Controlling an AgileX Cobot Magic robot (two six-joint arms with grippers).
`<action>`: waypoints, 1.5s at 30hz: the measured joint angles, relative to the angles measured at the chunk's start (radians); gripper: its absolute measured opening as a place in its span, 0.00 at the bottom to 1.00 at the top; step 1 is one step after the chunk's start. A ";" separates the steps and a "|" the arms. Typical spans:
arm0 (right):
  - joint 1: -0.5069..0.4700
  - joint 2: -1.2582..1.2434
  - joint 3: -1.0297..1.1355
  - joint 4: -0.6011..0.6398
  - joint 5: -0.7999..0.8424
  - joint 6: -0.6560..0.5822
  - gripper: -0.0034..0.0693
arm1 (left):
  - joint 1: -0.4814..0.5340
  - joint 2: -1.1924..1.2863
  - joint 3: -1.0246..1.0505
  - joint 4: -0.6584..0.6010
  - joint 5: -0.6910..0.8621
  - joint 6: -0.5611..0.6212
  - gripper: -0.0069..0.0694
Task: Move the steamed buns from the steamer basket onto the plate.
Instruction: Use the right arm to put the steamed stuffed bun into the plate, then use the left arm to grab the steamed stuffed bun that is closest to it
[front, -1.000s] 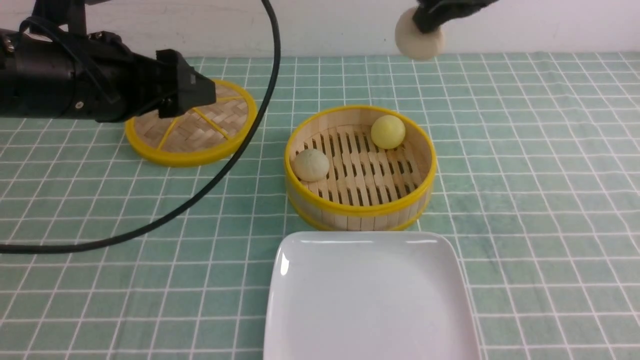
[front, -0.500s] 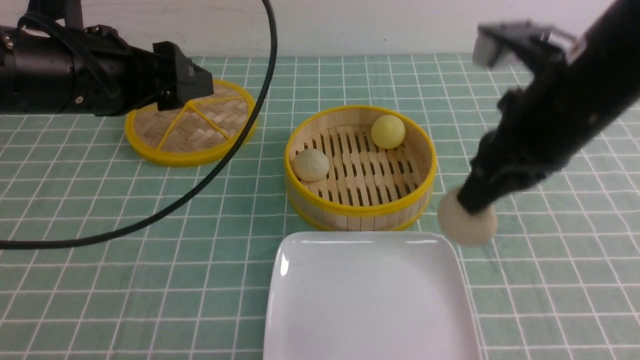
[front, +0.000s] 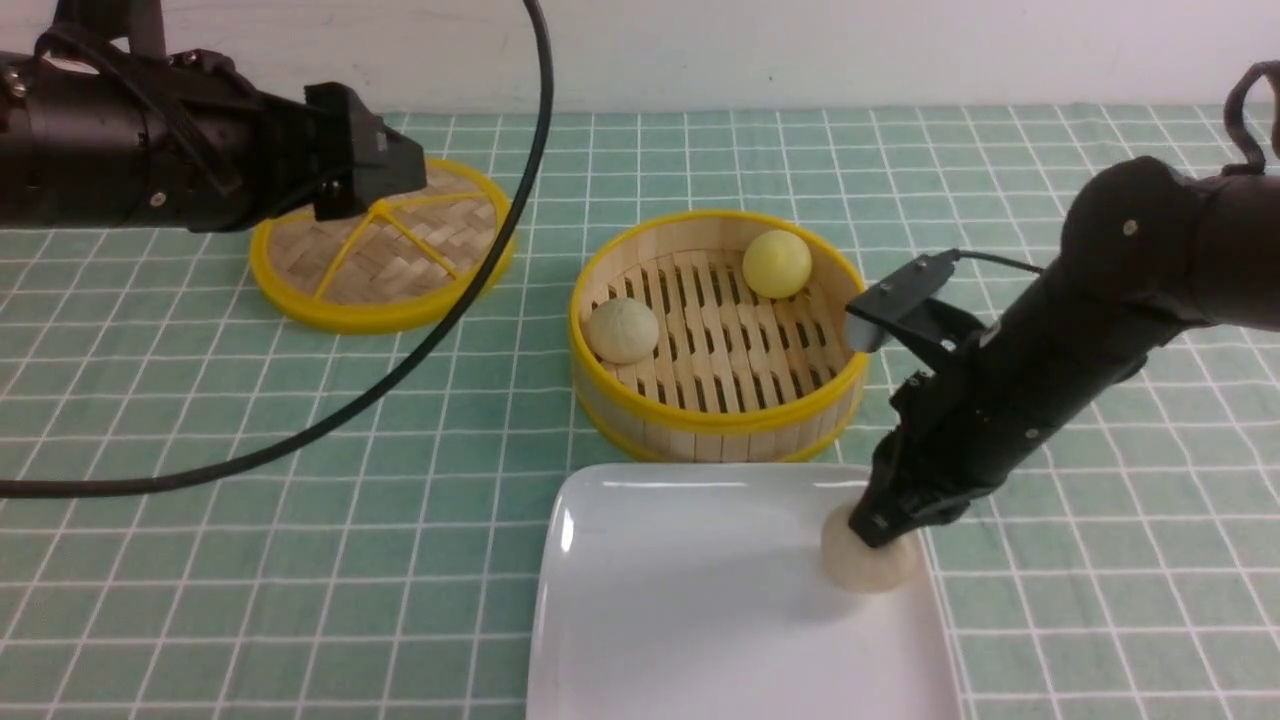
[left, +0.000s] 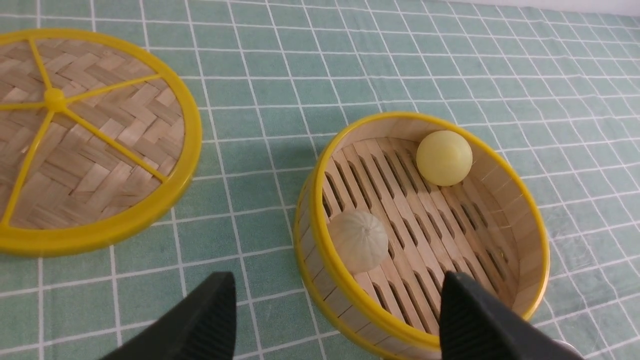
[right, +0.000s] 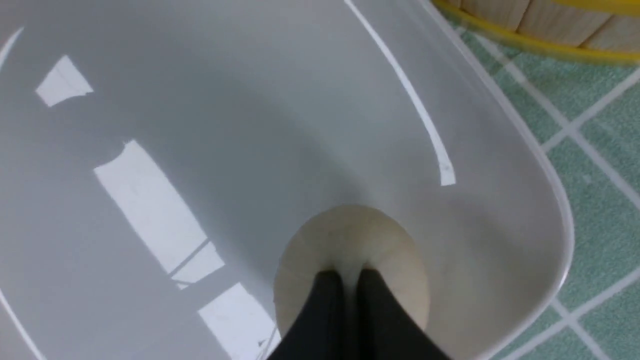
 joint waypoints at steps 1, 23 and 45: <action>0.000 0.003 0.000 0.001 -0.001 -0.005 0.08 | 0.000 0.000 0.000 0.000 0.000 0.000 0.80; 0.000 -0.199 -0.102 0.022 0.006 -0.043 0.95 | -0.175 0.181 -0.163 -0.032 0.096 0.133 0.74; 0.000 -0.572 -0.122 -0.180 0.139 0.105 0.81 | -0.185 0.738 -0.600 0.154 0.359 0.203 0.73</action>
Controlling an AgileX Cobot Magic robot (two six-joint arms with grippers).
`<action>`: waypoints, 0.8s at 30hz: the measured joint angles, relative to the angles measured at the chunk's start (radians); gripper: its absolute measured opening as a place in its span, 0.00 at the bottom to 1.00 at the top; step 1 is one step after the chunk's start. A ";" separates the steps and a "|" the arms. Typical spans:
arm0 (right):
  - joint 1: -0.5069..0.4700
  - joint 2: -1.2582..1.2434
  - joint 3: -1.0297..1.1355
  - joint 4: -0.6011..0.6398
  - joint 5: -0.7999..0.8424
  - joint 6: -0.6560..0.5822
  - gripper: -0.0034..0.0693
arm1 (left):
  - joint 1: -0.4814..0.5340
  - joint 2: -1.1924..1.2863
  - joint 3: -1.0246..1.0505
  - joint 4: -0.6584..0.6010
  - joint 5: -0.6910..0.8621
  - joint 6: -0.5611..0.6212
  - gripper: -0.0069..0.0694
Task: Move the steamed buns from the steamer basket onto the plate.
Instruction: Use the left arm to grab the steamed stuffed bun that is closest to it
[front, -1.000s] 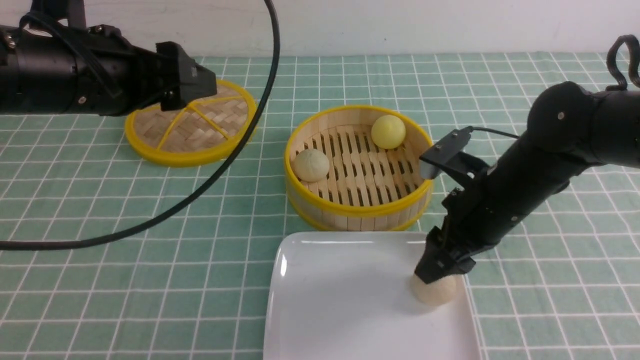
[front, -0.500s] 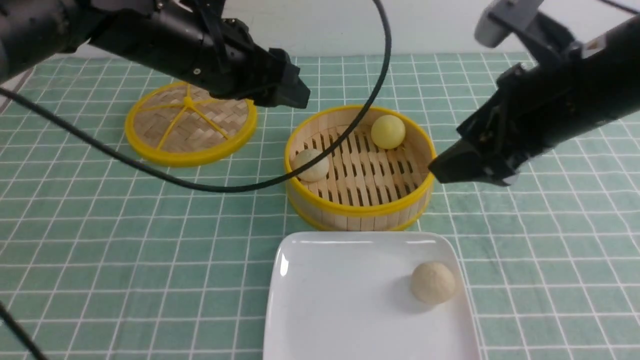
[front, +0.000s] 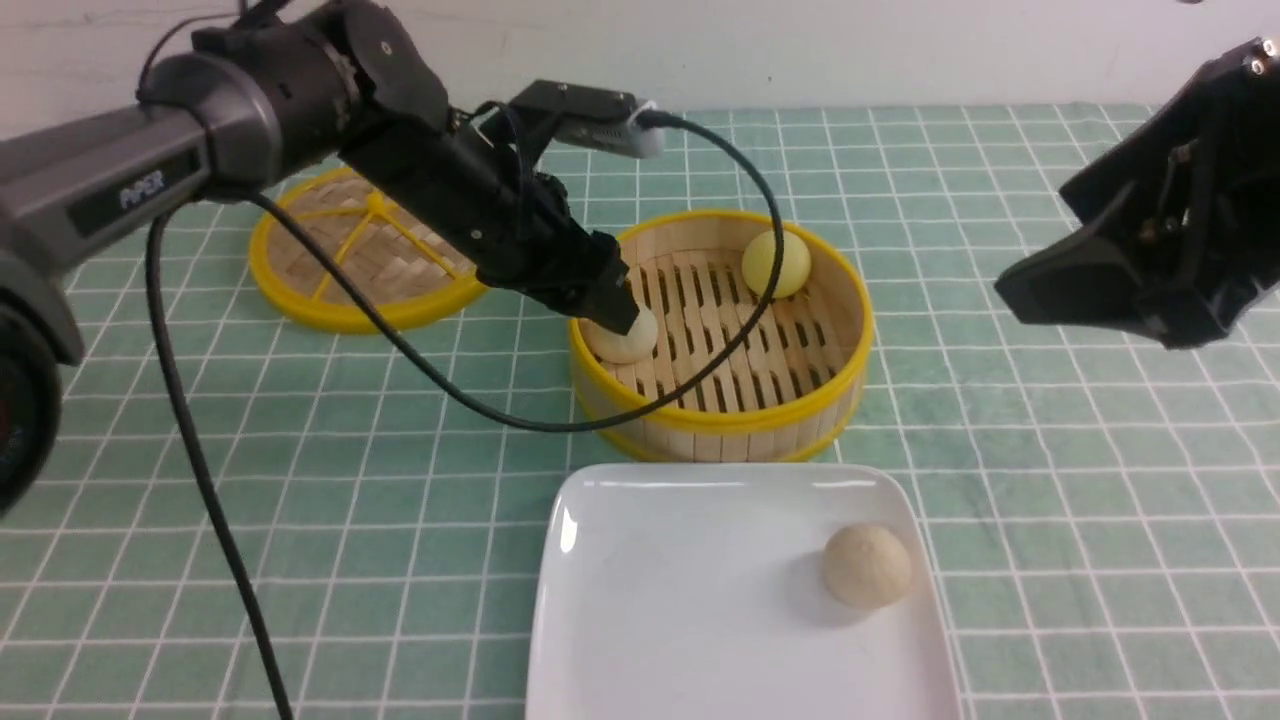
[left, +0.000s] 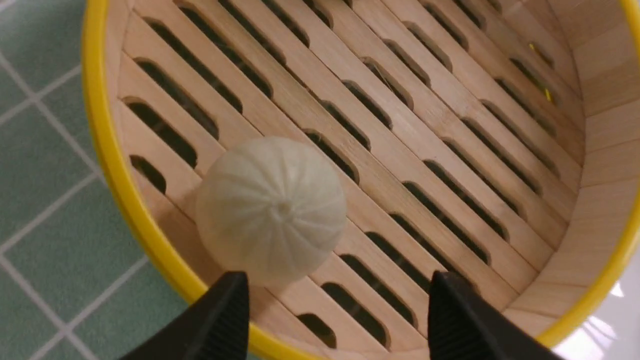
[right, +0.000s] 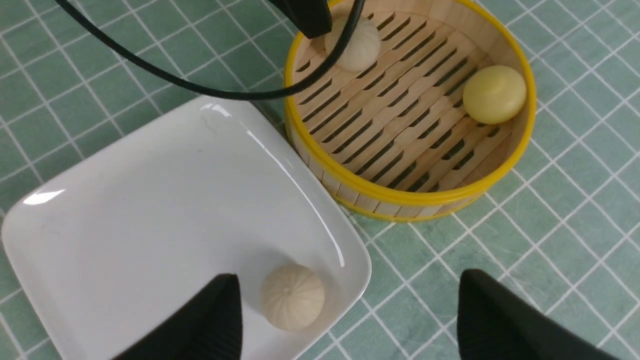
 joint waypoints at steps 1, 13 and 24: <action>0.000 0.000 0.000 -0.005 0.003 0.006 0.81 | -0.007 0.008 0.000 0.000 -0.015 0.029 0.73; 0.000 0.000 0.000 -0.010 0.030 0.010 0.81 | -0.113 0.031 -0.006 0.206 -0.212 0.079 0.71; 0.000 0.000 0.000 -0.010 0.048 0.016 0.81 | -0.112 0.060 -0.006 0.360 -0.224 -0.018 0.58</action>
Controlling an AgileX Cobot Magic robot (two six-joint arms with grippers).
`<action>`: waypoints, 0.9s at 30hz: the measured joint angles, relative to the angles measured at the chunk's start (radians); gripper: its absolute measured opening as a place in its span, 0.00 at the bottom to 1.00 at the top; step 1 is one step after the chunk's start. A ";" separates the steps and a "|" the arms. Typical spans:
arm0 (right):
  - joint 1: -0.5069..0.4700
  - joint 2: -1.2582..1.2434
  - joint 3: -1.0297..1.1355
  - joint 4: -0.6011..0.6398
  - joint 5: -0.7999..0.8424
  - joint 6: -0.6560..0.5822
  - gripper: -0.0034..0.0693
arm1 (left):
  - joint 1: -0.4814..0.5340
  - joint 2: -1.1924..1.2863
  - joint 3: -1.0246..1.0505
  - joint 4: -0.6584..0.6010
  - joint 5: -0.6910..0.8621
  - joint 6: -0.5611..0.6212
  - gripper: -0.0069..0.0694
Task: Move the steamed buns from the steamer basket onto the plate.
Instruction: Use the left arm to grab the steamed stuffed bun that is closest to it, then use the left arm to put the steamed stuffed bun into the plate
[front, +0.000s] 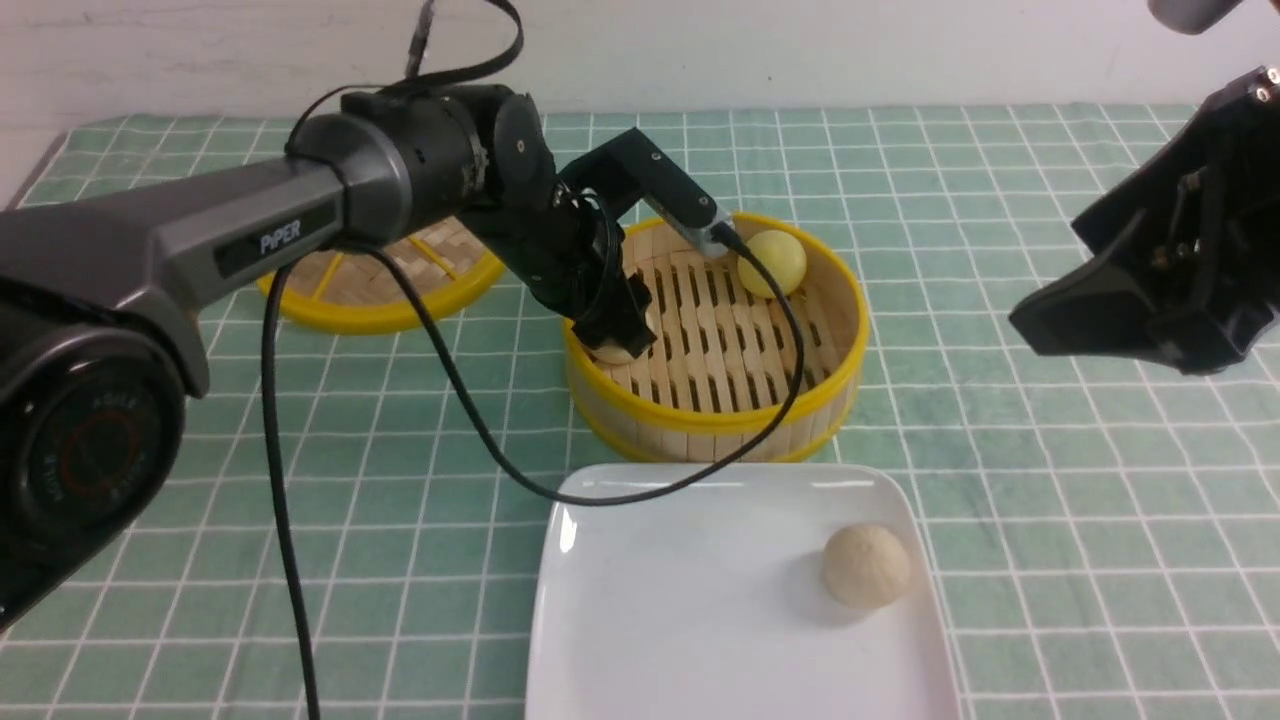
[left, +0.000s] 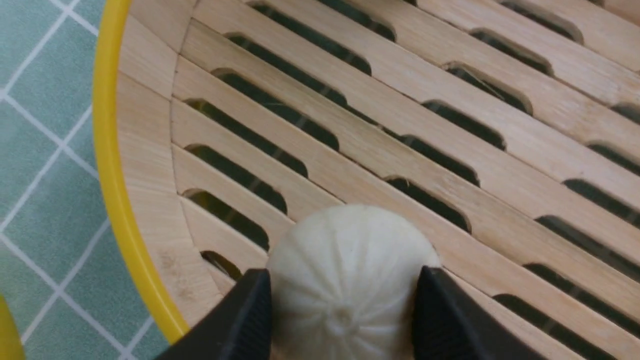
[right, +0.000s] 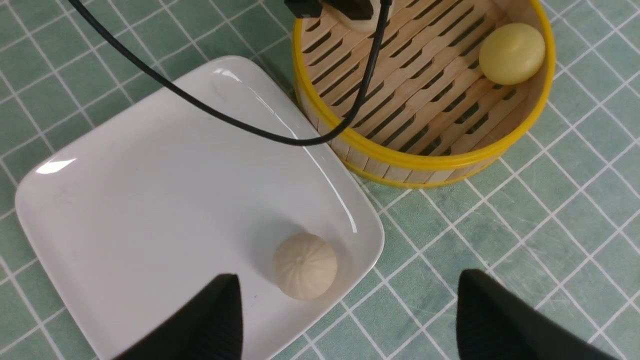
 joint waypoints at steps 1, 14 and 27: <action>0.000 0.000 0.000 0.000 0.000 0.000 0.81 | 0.000 0.000 0.000 0.004 0.000 -0.002 0.46; 0.000 0.000 0.000 0.000 -0.004 0.000 0.80 | 0.001 -0.202 -0.051 0.003 0.054 -0.153 0.13; 0.000 0.000 0.000 0.000 -0.054 -0.001 0.80 | 0.001 -0.536 -0.072 -0.059 0.456 -0.427 0.13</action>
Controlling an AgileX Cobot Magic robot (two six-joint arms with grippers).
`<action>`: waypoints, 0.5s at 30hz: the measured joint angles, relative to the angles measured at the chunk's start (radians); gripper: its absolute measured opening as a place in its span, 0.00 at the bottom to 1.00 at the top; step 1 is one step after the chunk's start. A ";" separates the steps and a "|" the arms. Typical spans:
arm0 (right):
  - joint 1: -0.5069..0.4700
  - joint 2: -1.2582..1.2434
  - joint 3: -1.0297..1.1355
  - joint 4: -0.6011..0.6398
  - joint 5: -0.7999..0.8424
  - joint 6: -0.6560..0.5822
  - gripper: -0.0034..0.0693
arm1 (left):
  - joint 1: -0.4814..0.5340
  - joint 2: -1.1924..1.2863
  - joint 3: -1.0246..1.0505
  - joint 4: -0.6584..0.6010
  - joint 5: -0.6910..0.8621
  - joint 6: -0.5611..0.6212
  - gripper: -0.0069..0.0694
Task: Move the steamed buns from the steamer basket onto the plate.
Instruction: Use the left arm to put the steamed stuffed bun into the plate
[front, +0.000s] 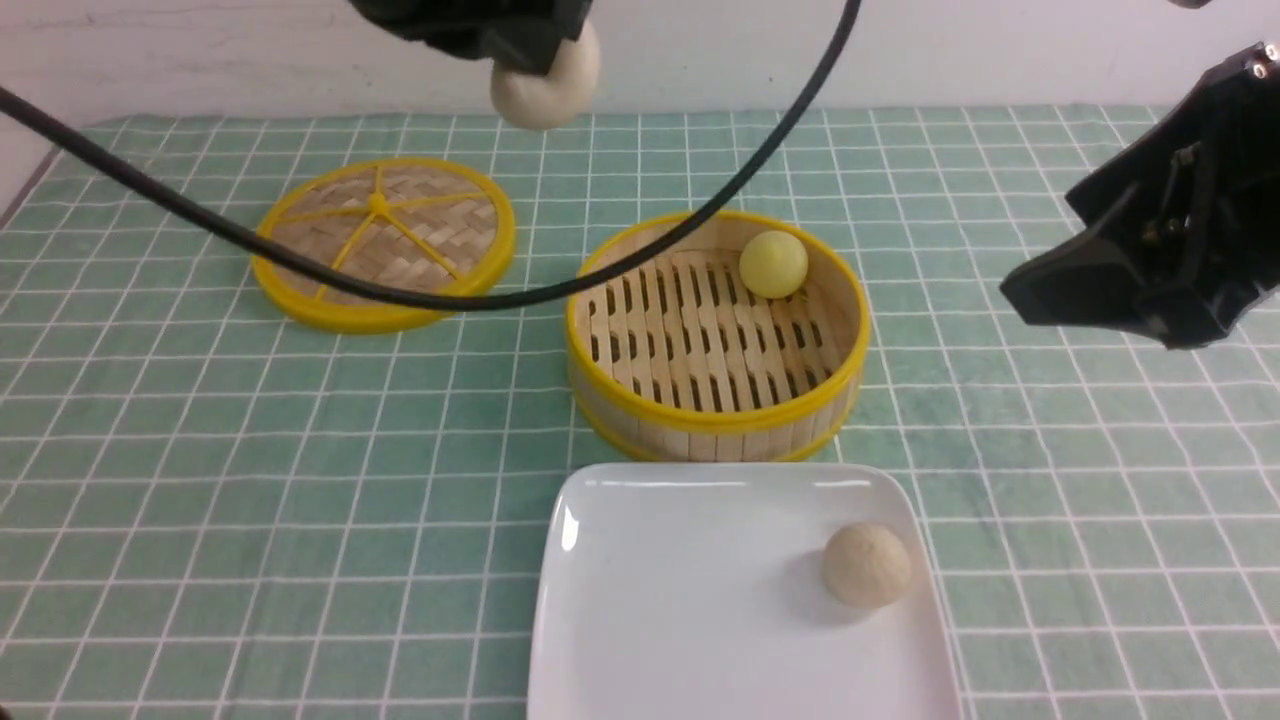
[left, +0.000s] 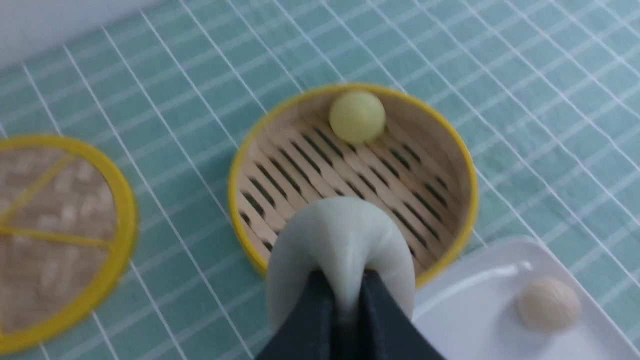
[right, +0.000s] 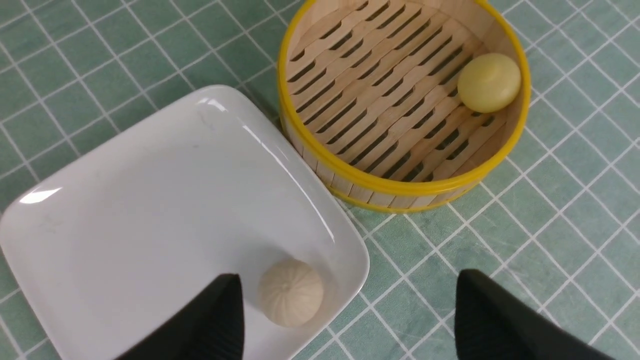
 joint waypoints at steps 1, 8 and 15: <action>0.000 0.000 0.000 0.000 0.000 0.000 0.80 | 0.000 -0.002 0.008 -0.018 0.025 0.003 0.13; 0.000 0.000 0.000 -0.001 -0.025 0.000 0.80 | -0.009 0.064 0.229 -0.216 0.118 0.063 0.13; 0.000 0.000 0.000 0.002 -0.025 0.001 0.80 | -0.009 0.180 0.457 -0.225 -0.008 0.161 0.14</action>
